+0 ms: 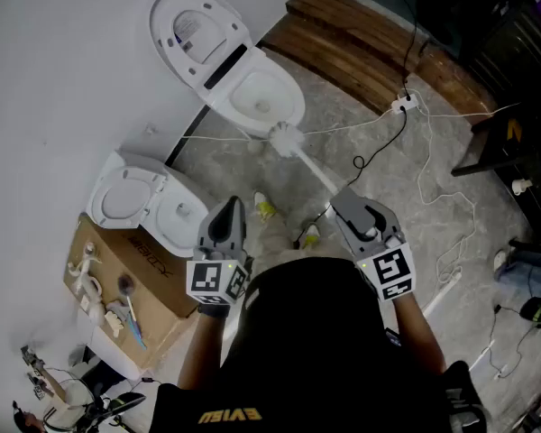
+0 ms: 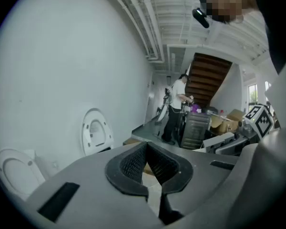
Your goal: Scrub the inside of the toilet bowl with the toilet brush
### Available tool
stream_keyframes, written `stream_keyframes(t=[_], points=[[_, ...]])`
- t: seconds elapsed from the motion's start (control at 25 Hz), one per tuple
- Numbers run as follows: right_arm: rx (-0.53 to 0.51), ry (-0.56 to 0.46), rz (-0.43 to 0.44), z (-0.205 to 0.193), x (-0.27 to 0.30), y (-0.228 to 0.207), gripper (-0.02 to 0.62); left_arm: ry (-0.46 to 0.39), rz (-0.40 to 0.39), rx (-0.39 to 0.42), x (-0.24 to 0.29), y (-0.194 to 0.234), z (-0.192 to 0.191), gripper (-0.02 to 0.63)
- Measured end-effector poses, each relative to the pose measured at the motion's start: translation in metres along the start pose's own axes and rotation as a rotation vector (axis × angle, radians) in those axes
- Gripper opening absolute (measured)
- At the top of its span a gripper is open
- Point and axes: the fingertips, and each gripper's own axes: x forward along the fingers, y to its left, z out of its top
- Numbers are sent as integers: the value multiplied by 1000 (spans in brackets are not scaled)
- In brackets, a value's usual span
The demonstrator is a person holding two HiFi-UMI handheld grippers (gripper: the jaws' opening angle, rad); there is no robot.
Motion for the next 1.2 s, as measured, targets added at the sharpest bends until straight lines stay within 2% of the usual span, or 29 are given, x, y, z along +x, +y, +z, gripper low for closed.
stream_keyframes(t=[0.12, 0.24, 0.28, 0.4, 0.48, 0.56, 0.72, 0.88, 0.96, 1.08, 1.2], points=[[13, 29, 22, -7, 2, -8, 178, -12, -9, 12, -1, -4, 8, 18], [-109, 26, 9, -13, 20, -20, 175, -41, -43, 19, 13, 4, 1, 18], [-109, 29, -2, -13, 33, -23, 173, -49, -45, 12, 20, 15, -5, 18], [-6, 49, -16, -8, 64, -14, 173, -29, 10, -25, 33, 52, -18, 17], [-14, 78, -40, -4, 71, -13, 173, -25, 25, -65, 46, 64, -16, 18], [-16, 112, -77, 2, 79, -14, 173, -21, 2, -79, 62, 76, -14, 17], [20, 138, -124, 28, 110, -8, 173, -13, -60, -20, 87, 118, -8, 18], [113, 163, -166, 55, 140, -11, 172, -17, -69, -60, 106, 166, 1, 18], [97, 209, -194, 63, 161, -10, 172, -28, -71, -96, 111, 193, -2, 17], [5, 275, -219, 78, 192, 1, 170, -10, -69, -133, 115, 230, -23, 18], [5, 285, -230, 94, 214, 12, 170, 16, -89, -143, 118, 259, -41, 18]])
